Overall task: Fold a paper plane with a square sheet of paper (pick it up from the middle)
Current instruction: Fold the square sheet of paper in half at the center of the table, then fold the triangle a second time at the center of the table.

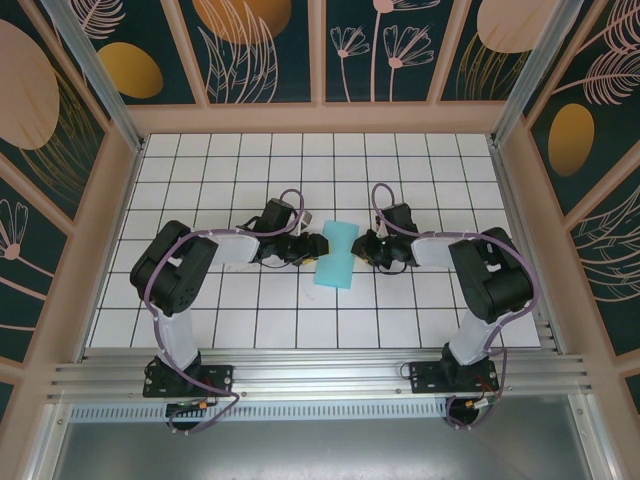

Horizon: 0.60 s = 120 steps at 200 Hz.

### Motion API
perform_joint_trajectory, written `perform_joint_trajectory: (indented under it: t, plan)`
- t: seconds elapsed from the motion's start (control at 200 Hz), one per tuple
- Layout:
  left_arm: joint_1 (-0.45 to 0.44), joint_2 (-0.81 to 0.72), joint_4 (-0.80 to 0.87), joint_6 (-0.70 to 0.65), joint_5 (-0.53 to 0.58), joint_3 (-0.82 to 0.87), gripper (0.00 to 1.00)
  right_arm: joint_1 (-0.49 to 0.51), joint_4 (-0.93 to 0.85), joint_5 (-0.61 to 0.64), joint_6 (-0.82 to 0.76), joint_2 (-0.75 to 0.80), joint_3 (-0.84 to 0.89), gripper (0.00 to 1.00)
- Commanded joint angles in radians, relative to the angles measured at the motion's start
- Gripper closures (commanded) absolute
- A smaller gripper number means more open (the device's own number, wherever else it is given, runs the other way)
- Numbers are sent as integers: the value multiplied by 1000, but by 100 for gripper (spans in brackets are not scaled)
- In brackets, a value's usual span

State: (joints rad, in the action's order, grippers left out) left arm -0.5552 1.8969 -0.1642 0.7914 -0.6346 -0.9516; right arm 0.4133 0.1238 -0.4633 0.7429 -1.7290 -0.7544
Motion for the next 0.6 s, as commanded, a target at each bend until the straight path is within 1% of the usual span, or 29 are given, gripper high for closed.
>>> perform_joint_trajectory:
  t: [0.0, 0.21, 0.32, 0.445, 0.596]
  plan:
    - [1, 17, -31, 14, -41, -10, 48, 7, -8, 16, 13, 16, 15, 79]
    - [0, 21, -44, 22, -57, -8, 48, 9, -5, 17, 15, 15, 18, 79]
    - [0, 18, -57, 27, -59, -10, 50, 9, -2, 11, 16, 16, 18, 78]
    - [1, 20, -105, 53, -98, -7, 53, 9, 11, 0, 18, 23, 17, 79]
    - [0, 34, -104, 58, -107, -15, 55, 9, 8, 10, 17, 55, 16, 78]
